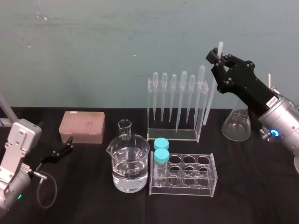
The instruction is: Pick up the stirring rod with one hand, then place it down.
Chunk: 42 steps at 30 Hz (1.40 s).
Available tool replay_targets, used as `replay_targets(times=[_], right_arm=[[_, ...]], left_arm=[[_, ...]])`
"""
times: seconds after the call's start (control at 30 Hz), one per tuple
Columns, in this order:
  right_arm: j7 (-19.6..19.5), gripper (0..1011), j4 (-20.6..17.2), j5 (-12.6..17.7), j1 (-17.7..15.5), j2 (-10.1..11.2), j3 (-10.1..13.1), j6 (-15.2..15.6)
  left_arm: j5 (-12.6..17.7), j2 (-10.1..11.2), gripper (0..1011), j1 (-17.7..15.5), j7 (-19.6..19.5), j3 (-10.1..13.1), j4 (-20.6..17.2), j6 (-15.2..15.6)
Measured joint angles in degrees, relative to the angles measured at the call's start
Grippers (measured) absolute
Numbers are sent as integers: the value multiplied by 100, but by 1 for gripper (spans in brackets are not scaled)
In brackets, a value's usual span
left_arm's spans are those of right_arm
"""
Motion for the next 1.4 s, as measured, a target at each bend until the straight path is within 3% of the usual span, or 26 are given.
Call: replay_targets(times=[0.63, 1.4], right_arm=[[101, 69, -65, 265, 10, 187, -79, 127], [83, 69, -15, 296, 49, 197, -176, 102]], left_arm=[[0, 0, 1000, 0, 0, 0, 0, 0], [0, 0, 1000, 0, 0, 0, 0, 0]])
